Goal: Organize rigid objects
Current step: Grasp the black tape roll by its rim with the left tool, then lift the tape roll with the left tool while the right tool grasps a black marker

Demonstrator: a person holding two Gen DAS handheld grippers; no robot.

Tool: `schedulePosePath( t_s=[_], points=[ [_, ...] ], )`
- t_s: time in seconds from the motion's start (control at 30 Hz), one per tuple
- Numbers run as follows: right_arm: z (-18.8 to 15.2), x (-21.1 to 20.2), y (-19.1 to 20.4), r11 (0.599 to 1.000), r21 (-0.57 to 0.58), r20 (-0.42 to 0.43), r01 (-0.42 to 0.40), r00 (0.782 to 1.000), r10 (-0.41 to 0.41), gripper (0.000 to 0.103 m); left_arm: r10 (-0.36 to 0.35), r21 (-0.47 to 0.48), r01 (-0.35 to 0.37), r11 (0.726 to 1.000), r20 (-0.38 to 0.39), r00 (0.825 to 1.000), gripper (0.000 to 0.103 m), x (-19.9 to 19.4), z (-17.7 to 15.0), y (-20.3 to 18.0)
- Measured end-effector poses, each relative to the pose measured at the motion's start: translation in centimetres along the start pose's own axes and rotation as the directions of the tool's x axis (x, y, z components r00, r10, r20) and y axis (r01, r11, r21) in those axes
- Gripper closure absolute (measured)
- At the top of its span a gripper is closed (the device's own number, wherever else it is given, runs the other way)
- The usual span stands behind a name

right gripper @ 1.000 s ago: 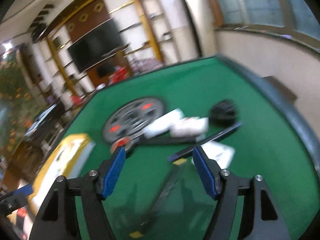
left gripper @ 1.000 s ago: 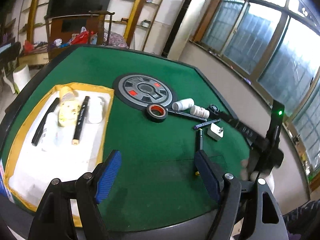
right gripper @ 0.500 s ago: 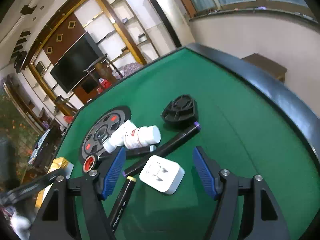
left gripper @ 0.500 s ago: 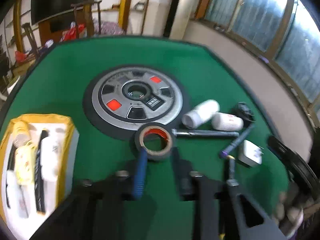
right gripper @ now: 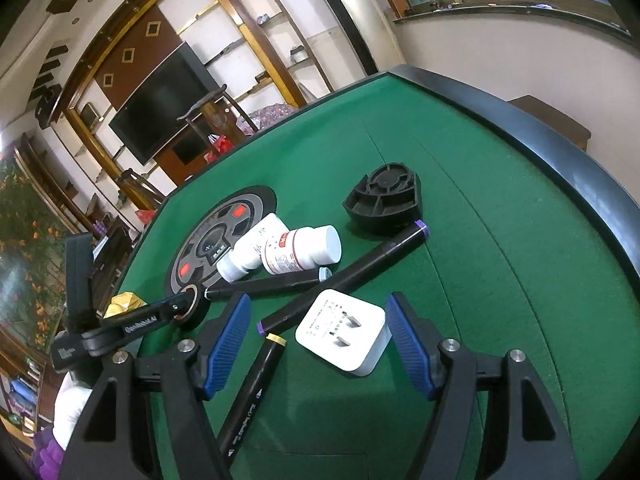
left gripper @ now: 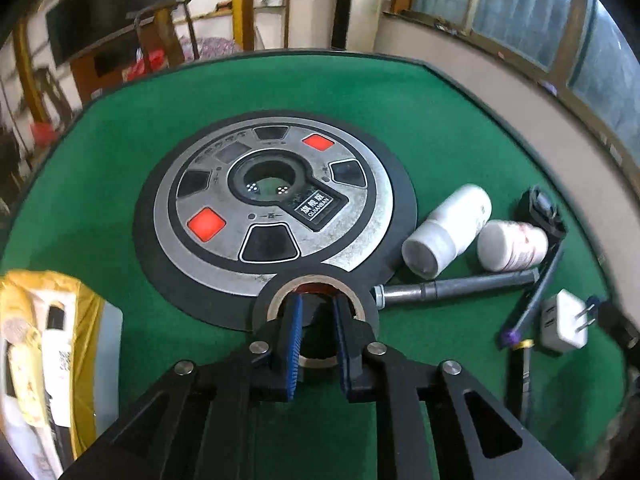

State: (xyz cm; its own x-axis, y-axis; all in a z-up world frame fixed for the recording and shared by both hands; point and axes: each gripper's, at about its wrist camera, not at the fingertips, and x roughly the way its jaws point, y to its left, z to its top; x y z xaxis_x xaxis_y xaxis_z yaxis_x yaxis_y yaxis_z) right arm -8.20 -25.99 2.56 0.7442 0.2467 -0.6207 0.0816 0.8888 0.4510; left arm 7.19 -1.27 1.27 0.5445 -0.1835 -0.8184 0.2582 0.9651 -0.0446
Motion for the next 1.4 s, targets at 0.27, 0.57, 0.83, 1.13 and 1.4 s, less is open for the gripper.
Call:
schedulePosePath(
  t_s=[0.27, 0.57, 0.83, 1.13, 1.4],
  points=[
    [-0.1, 0.5, -0.2, 1.0, -0.003, -0.017, 0.022, 1.0, -0.022, 0.034, -0.023, 0.023, 0.023, 0.999, 0.016, 1.0, 0.099, -1.9, -1.8, -0.5],
    [-0.3, 0.9, 0.1, 0.999, -0.027, -0.045, 0.043, 0.998, -0.044, 0.034, -0.113, 0.046, 0.111, 0.993, 0.051, 0.992, 0.099, -7.6, -4.4, -0.7],
    [-0.6, 1.6, 0.1, 0.997, -0.035, -0.07, 0.073, 0.995, -0.075, 0.034, -0.123, -0.067, 0.128, 0.99, 0.066, 0.99, 0.071, -5.4, -2.1, 2.2],
    [-0.7, 1.9, 0.2, 0.996, -0.044, -0.083, 0.079, 0.993, -0.083, 0.032, 0.025, 0.101, -0.027, 0.994, 0.025, 0.999, 0.071, -1.1, -0.4, 0.4],
    [-0.7, 2.3, 0.3, 0.995, -0.049, -0.094, 0.083, 0.992, -0.087, 0.03, 0.033, 0.116, -0.036, 0.993, 0.028, 0.999, 0.087, -0.4, -1.1, -0.8]
  ],
)
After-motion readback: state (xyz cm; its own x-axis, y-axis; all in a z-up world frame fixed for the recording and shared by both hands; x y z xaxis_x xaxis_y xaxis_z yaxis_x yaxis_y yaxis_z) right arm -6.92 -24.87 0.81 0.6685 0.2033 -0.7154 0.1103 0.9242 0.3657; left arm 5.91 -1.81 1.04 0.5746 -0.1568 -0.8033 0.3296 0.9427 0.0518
